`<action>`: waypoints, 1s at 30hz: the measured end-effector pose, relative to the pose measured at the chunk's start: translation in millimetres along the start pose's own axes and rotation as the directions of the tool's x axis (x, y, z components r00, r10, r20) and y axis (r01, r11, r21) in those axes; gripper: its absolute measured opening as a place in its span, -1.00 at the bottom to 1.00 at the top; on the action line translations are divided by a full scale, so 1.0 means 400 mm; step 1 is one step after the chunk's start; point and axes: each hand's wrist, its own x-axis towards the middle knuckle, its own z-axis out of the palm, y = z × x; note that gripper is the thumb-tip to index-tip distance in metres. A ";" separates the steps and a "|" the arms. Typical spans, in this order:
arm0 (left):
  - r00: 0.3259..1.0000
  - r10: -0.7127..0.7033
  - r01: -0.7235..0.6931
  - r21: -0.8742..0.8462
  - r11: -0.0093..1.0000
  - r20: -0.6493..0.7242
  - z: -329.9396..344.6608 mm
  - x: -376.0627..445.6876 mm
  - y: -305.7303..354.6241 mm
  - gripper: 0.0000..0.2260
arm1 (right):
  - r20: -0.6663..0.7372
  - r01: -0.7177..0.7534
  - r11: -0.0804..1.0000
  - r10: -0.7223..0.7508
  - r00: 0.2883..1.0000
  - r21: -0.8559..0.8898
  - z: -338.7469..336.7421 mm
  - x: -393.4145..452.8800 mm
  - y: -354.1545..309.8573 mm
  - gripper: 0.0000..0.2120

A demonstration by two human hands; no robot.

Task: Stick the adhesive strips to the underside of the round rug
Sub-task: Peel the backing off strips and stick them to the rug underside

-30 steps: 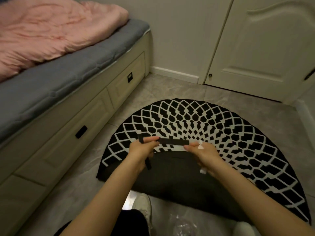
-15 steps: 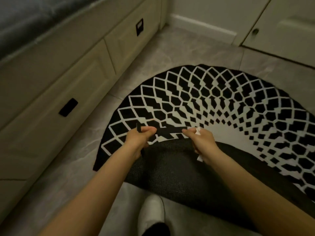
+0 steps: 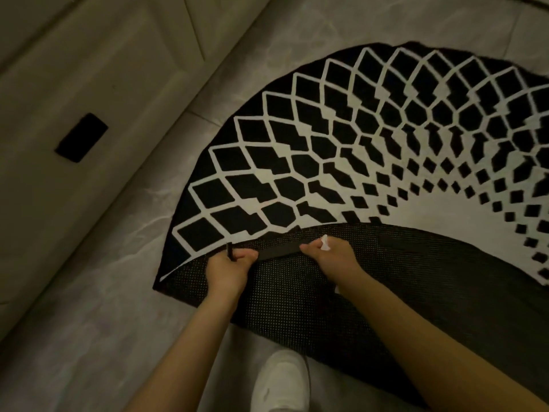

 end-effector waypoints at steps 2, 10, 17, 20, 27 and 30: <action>1.000 0.013 -0.013 0.009 1.000 -0.027 0.011 0.019 -0.008 -0.94 | -0.004 -0.010 1.000 0.010 1.000 0.018 0.012 0.017 0.008 -0.89; 0.995 -0.002 0.008 0.057 0.998 -0.102 0.053 0.054 -0.049 -0.93 | -0.023 -0.018 0.990 0.015 1.000 -0.140 0.046 0.068 0.031 -0.84; 0.988 0.100 -0.079 0.173 0.982 -0.115 0.061 0.062 -0.066 -0.92 | -0.034 -0.030 0.976 0.023 0.999 -0.216 0.064 0.098 0.033 -0.83; 0.985 0.137 -0.112 0.213 0.971 -0.107 0.060 0.064 -0.076 -0.87 | -0.003 -0.015 0.986 0.015 1.000 -0.167 0.061 0.100 0.039 -0.84; 0.974 0.177 -0.138 0.252 0.958 -0.140 0.048 0.060 -0.082 -0.85 | 0.082 0.087 0.951 -0.066 0.994 -0.295 0.066 0.095 0.048 -0.86; 0.967 0.183 -0.139 0.237 0.962 -0.177 0.042 0.059 -0.086 -0.77 | 0.081 0.129 0.904 -0.105 0.991 -0.407 0.076 0.091 0.048 -0.83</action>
